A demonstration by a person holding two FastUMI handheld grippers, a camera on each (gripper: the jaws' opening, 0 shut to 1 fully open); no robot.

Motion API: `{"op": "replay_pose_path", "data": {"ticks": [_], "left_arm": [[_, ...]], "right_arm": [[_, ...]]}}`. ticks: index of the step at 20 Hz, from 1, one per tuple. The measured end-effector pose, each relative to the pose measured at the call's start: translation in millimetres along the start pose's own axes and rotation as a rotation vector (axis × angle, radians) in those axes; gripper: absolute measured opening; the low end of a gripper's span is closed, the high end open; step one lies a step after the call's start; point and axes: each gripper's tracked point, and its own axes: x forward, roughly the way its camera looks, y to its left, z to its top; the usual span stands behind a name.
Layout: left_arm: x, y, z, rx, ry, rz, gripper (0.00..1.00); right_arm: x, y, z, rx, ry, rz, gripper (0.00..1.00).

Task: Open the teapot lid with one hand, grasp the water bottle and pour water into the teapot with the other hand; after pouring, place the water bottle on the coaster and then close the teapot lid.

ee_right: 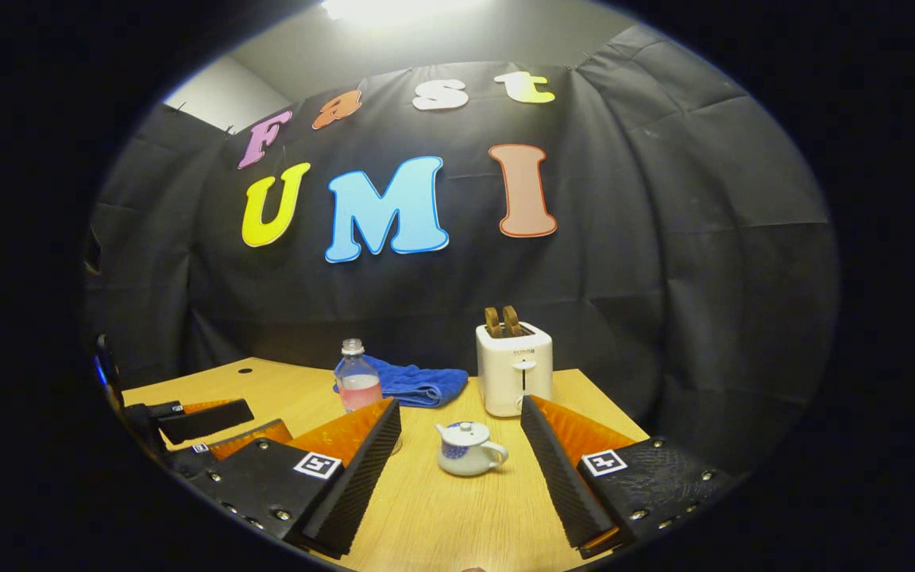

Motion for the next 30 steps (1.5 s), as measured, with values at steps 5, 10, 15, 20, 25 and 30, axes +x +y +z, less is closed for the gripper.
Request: {"op": "replay_pose_path", "data": {"ticks": [5,10,15,20,25,30], "left_arm": [[-22.4,-14.1,-8.1,-0.001,-0.017,-0.009,0.99],[-36.7,-23.1,-19.9,0.008,-0.009,-0.008,0.99],[-49.4,-29.0,-29.7,-0.01,-0.002,-0.004,0.99],[-57.8,-28.5,-37.1,0.002,0.002,0.014,0.99],[-53.8,-30.1,-42.1,0.001,0.012,0.015,0.99],[-49.1,-30.8,-51.4,0.01,0.028,0.024,0.99]], "right_arm": [[-37.2,-0.7,-15.8,-0.084,-0.05,-0.054,0.94],[-67.0,11.2,-20.9,-0.17,-0.123,-0.079,0.95],[-84.4,26.5,-27.9,-0.24,-0.157,-0.066,0.94],[-85.2,31.4,-44.2,-0.186,-0.13,-0.042,0.94],[-78.7,25.1,-54.4,-0.136,-0.099,-0.045,0.94],[-73.7,26.0,-59.6,-0.103,-0.082,-0.037,0.94]]}}
